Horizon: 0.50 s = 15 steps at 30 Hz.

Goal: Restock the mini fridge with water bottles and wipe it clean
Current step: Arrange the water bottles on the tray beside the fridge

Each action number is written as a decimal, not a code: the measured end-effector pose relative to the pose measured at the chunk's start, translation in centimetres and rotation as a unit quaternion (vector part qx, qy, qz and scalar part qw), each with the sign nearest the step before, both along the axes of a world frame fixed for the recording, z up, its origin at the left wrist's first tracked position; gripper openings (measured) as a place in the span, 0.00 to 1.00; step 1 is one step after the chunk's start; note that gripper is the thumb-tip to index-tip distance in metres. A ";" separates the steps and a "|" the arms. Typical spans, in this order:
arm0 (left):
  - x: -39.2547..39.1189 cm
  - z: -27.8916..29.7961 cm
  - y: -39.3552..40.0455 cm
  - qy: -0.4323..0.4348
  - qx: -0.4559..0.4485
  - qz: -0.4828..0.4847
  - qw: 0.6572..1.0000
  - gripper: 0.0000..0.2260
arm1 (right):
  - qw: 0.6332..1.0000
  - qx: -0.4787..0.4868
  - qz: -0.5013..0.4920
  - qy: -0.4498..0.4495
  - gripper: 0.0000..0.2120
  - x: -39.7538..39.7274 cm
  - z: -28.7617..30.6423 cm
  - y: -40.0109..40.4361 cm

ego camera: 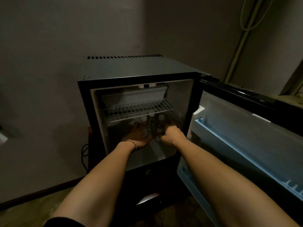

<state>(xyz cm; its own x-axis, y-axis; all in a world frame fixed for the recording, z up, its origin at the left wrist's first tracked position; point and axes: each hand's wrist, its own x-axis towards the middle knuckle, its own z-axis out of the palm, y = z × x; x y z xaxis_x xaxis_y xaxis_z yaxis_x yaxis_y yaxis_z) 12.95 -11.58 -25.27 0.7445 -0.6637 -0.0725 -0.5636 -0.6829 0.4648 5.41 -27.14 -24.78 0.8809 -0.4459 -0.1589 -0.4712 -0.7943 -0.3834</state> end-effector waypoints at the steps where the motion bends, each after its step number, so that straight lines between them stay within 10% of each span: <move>1: 0.5 -0.1 -0.1 -0.011 0.001 -0.014 1.000 0.27 | 1.000 0.010 -0.006 0.005 0.22 0.6 -0.4 -0.5; 6: 3.9 -2.2 -1.0 -0.013 -0.019 0.007 1.000 0.28 | 0.999 0.029 0.001 -0.017 0.38 4.2 -2.6 -2.1; 15: 7.6 -3.5 -3.0 0.002 -0.076 0.006 0.997 0.32 | 0.988 0.054 0.018 -0.145 0.37 7.6 -5.4 -3.8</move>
<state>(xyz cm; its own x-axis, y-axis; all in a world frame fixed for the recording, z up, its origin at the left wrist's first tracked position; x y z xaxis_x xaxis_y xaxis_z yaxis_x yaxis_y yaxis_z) 20.59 -14.63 -28.76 0.7527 -0.6578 0.0262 -0.5535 -0.6109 0.5661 13.00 -30.95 -30.13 0.9115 -0.4072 0.0581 -0.3003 -0.7553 -0.5825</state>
